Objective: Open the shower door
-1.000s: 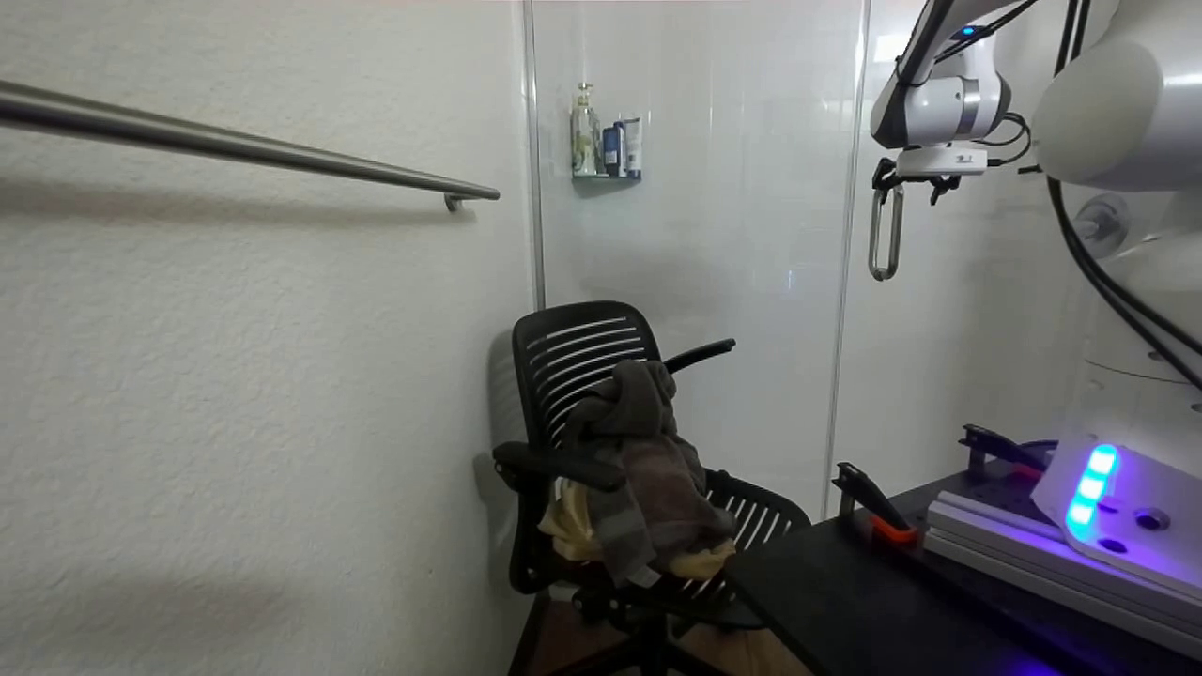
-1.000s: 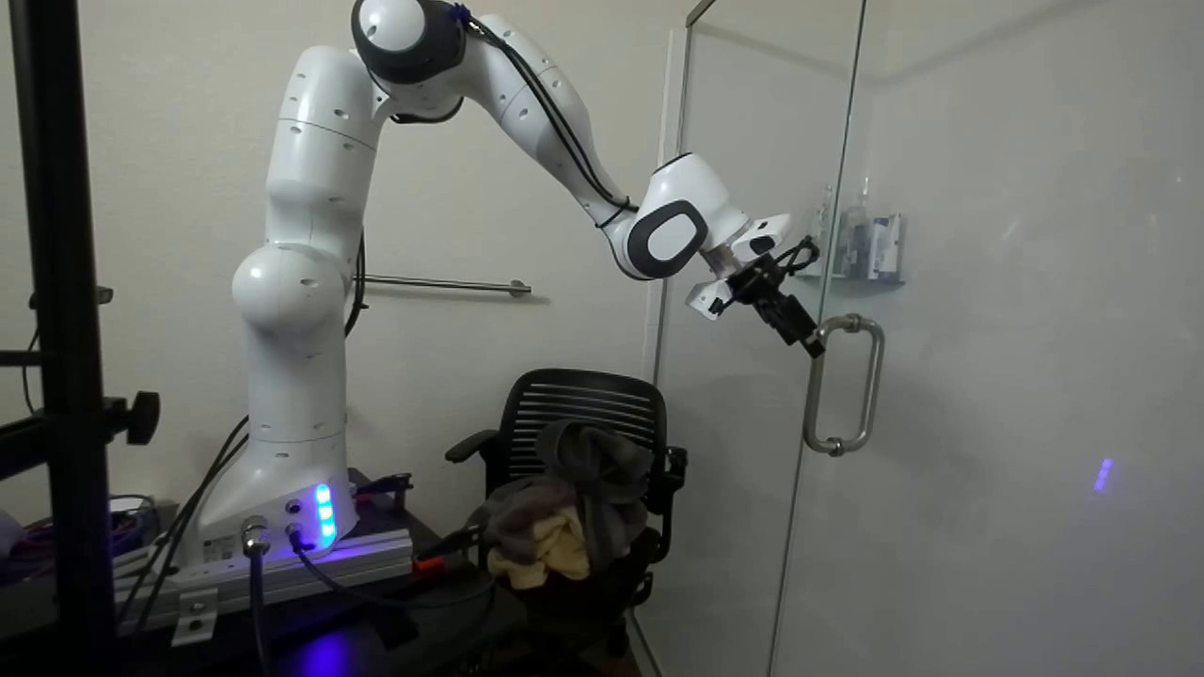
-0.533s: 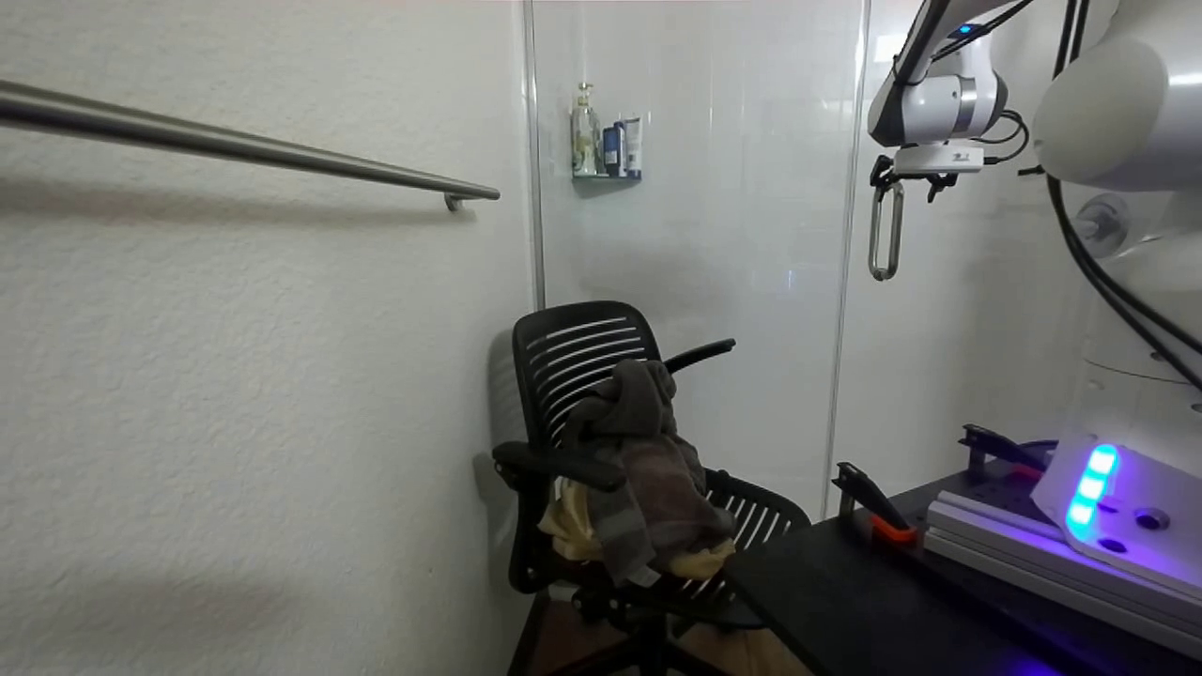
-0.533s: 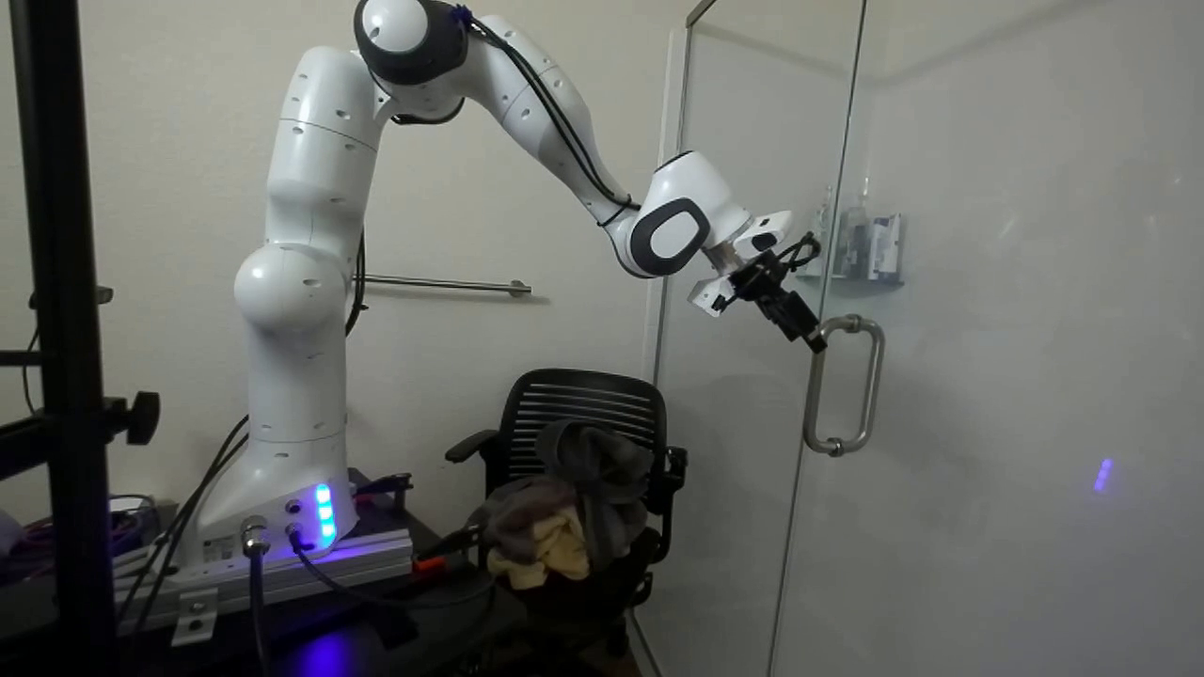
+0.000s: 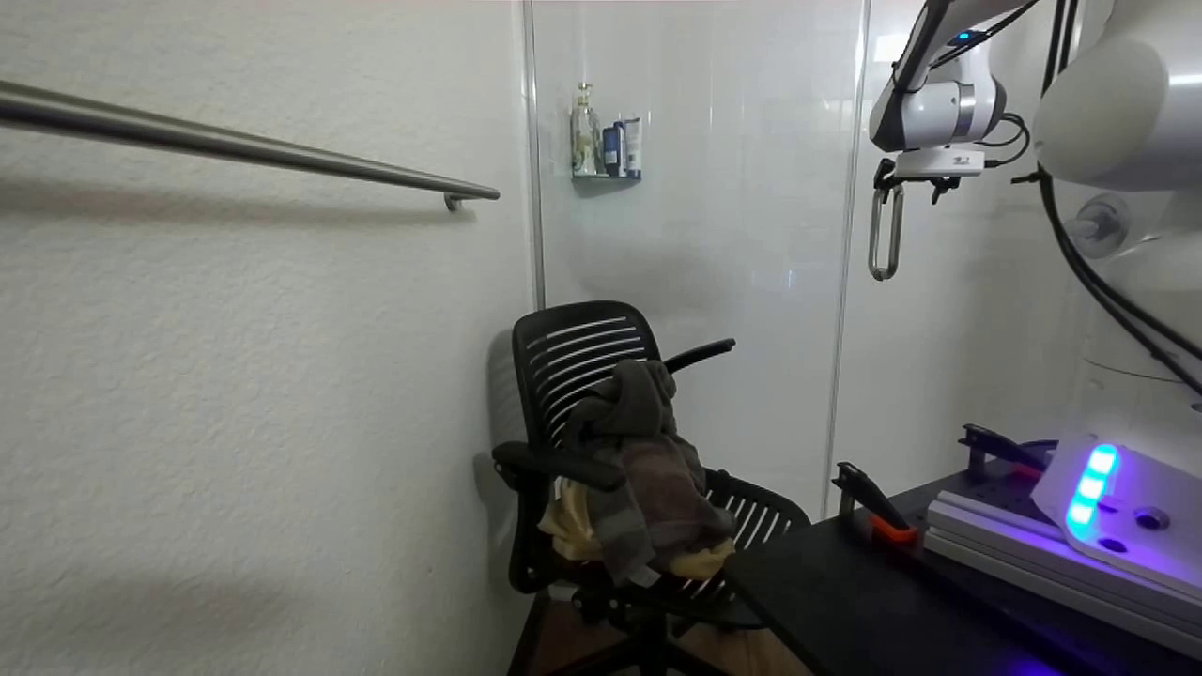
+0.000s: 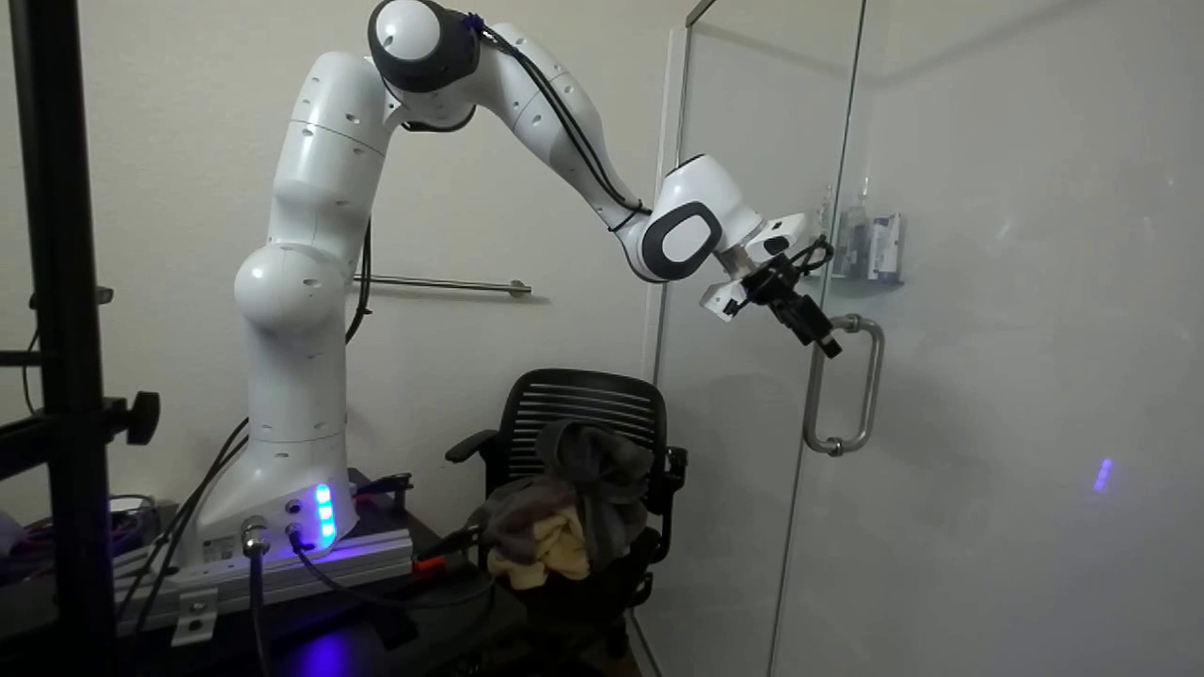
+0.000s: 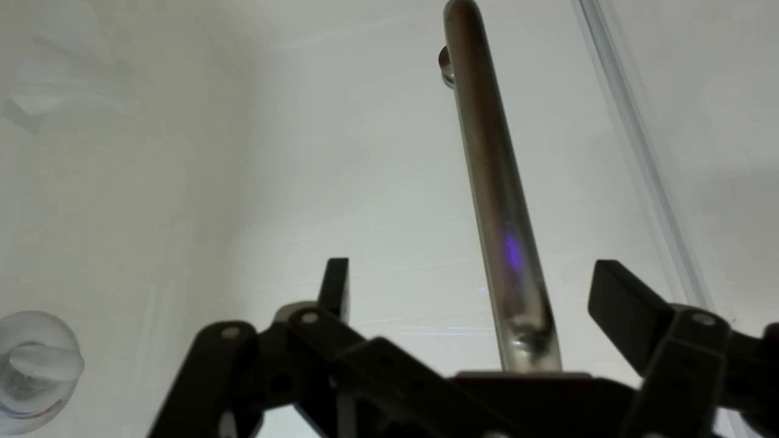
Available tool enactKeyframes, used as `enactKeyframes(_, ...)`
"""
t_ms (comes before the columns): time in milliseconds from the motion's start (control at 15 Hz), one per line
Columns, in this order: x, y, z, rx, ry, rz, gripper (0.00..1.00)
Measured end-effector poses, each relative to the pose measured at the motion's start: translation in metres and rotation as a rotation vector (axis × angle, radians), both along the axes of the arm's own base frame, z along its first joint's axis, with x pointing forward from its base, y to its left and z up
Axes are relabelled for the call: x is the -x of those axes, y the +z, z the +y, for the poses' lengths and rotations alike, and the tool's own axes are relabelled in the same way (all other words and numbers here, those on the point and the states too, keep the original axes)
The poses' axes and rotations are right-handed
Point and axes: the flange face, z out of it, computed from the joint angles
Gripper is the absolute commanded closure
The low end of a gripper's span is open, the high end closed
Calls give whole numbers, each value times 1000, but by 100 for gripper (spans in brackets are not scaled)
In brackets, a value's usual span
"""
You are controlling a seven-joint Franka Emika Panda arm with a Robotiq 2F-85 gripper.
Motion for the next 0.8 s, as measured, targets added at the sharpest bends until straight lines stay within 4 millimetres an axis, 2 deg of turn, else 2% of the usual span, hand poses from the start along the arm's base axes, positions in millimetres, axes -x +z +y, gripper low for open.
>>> enactKeyframes(67,0,0,0,0,0,0,25)
enactKeyframes(133,0,0,0,0,0,0,26)
enactKeyframes(267,0,0,0,-2,0,0,43)
enactKeyframes(333,0,-1,0,-2,0,0,47)
enactKeyframes(533,0,-1,0,-3,0,1,69)
enactKeyframes(800,-6,1,9,-4,17,-5,97)
